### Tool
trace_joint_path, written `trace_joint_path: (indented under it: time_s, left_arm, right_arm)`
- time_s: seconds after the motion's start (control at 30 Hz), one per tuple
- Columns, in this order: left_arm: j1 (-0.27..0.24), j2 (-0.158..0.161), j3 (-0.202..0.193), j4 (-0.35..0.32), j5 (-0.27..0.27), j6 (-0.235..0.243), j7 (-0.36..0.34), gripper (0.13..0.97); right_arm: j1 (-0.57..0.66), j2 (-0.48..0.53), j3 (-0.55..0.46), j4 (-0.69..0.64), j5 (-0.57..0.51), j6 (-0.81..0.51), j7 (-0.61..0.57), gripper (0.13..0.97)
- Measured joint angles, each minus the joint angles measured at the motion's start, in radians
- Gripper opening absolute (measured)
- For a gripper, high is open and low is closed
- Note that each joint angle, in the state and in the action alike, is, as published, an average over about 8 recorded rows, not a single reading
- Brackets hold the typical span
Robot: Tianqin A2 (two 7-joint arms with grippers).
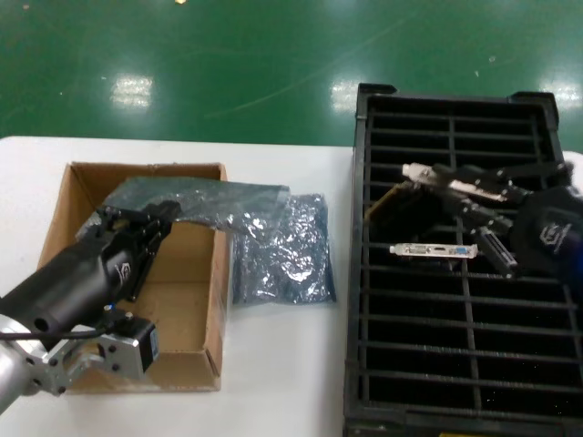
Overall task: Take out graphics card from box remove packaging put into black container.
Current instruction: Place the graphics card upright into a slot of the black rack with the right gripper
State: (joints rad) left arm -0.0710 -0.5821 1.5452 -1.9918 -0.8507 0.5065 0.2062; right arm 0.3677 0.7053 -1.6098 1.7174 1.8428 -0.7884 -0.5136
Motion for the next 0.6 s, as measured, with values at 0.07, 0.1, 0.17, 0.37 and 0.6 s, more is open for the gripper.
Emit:
trace_joint_path:
  time_s: [0.07,0.1,0.17,0.37,0.6]
  left_arm:
    - [0.000,0.000,0.000,0.000,0.000,0.000,0.000,0.139]
    - [0.000,0.000,0.000,0.000,0.000,0.000,0.000,0.139]
    - [0.000,0.000,0.000,0.000,0.000,0.000,0.000,0.139]
    - [0.000,0.000,0.000,0.000,0.000,0.000,0.000,0.139]
    - [0.000,0.000,0.000,0.000,0.000,0.000,0.000,0.139]
  right_arm:
    - [0.030,-0.007,-0.033,-0.024,-0.030,0.008,-0.005,0.174]
    - [0.045,-0.012,-0.050,-0.037,-0.046,0.013,-0.008,0.174]
    - [0.076,-0.024,-0.081,-0.063,-0.074,0.020,-0.015,0.174]
    - [0.159,-0.062,-0.170,-0.137,-0.162,0.043,-0.019,0.174]
    - [0.232,-0.091,-0.244,-0.200,-0.256,0.078,0.026,0.174]
